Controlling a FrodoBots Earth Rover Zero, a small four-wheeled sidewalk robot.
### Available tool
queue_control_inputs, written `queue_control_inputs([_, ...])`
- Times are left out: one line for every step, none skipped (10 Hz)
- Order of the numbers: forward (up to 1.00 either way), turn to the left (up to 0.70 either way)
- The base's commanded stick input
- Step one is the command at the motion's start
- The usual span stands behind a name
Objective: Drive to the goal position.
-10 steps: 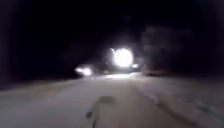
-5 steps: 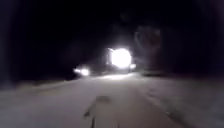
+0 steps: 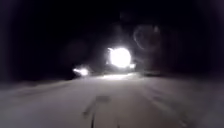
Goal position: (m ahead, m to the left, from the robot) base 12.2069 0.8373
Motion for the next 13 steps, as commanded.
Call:
queue_control_inputs([1.00, 0.00])
queue_control_inputs([1.00, 0.00])
queue_control_inputs([1.00, 0.00])
queue_control_inputs([1.00, 0.00])
queue_control_inputs([1.00, 0.00])
queue_control_inputs([1.00, 0.00])
queue_control_inputs([1.00, 0.00])
queue_control_inputs([1.00, 0.00])
queue_control_inputs([1.00, 0.00])
queue_control_inputs([1.00, 0.00])
queue_control_inputs([1.00, 0.00])
queue_control_inputs([1.00, 0.00])
queue_control_inputs([1.00, 0.00])
